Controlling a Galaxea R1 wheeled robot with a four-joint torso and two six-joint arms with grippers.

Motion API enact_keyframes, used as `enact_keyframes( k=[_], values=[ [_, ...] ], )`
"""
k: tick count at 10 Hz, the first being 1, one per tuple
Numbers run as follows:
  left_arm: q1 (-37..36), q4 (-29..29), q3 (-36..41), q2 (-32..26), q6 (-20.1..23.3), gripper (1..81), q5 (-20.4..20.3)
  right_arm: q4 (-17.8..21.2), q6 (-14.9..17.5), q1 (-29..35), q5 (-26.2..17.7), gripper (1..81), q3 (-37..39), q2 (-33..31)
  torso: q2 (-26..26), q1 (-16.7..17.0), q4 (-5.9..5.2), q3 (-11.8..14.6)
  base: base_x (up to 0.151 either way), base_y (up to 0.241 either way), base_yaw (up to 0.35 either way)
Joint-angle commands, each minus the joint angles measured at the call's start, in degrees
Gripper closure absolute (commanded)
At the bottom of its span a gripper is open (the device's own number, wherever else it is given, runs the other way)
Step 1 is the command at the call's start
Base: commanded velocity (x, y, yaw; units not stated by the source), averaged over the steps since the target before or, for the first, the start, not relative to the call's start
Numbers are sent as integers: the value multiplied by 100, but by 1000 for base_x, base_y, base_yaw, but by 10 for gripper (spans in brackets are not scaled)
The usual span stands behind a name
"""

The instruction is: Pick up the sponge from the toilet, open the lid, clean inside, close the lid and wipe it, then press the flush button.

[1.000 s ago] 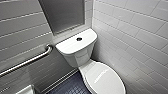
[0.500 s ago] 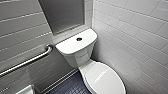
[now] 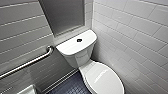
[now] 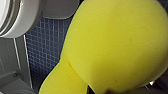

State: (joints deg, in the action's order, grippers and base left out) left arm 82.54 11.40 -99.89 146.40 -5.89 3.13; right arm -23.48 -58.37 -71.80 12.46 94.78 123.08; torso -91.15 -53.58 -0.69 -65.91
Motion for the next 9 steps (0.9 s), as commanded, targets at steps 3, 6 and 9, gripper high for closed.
enact_keyframes(
  k=[3,6,9],
  values=[
    [57,20,145,-101,35,10,407,-60,18,-541,152,811,681,492,969,627,211,929,0,0,0],
    [65,-32,110,-136,35,10,381,-113,45,-700,170,811,970,826,1572,1027,151,984,0,0,0],
    [65,-59,-242,-31,-18,10,284,-822,45,-1016,169,811,1611,1335,2105,1376,151,1270,0,0,0]
  ],
)
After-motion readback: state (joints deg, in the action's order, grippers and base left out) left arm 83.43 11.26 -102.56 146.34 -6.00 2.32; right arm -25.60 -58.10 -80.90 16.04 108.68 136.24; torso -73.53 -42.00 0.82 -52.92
